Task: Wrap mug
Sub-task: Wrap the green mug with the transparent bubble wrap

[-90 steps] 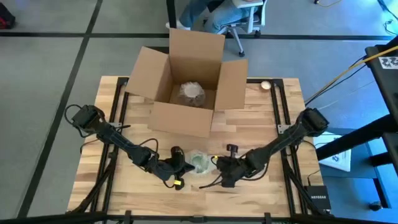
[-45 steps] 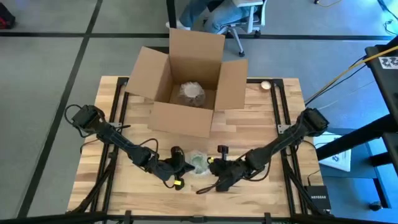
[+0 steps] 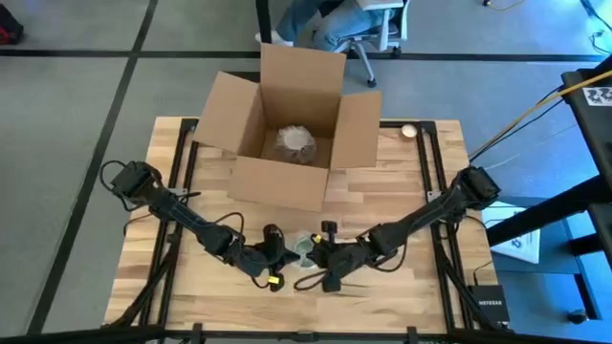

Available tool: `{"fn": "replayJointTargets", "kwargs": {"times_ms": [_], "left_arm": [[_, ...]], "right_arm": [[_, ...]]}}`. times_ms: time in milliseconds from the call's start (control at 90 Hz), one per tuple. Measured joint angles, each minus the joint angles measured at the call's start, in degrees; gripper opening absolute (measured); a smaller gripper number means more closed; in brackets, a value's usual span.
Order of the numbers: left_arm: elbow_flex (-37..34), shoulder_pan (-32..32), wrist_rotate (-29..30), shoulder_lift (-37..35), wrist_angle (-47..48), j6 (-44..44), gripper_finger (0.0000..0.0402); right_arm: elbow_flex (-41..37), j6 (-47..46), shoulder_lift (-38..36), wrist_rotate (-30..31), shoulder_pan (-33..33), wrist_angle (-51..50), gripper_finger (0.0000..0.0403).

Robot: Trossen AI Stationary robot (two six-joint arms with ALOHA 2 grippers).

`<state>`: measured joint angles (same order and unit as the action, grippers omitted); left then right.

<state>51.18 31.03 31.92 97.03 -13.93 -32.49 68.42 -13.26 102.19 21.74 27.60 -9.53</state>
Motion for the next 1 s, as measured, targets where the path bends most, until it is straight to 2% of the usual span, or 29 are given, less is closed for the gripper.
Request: {"fn": "replayJointTargets", "kwargs": {"times_ms": [189,356,522,678,756,844,944,1000], "left_arm": [[0.0,0.0,-0.2,0.0,0.0,0.4,0.0000],[0.0,0.0,-0.2,0.0,0.0,1.0,0.0000],[0.0,0.0,-0.2,0.0,0.0,1.0,0.0000],[0.0,0.1,-0.2,0.0,-0.1,1.0,0.0000],[0.0,0.1,-0.2,0.0,-0.1,1.0,0.0000],[0.0,0.1,-0.2,0.0,-0.2,1.0,0.0000],[0.0,0.1,-0.2,0.0,-0.2,0.9,0.0000],[0.0,0.1,-0.2,0.0,-0.2,0.9,0.0000]], "right_arm": [[2.1,0.2,-0.3,-1.1,0.5,-3.1,0.0001],[6.9,-0.7,-2.0,-1.7,2.5,-11.8,0.0001],[7.9,-8.8,-2.8,-1.8,4.9,-23.6,0.0001],[4.1,-18.5,-2.8,-1.3,8.9,-28.1,0.0001],[0.9,-22.3,-2.8,1.4,10.6,-27.4,0.0001],[-2.3,-25.0,-2.8,7.3,11.4,-25.6,0.0001],[-4.1,-25.0,-2.8,14.0,10.8,-20.4,0.0001],[-4.3,-23.3,-2.8,15.4,10.4,-18.3,0.0001]]}}
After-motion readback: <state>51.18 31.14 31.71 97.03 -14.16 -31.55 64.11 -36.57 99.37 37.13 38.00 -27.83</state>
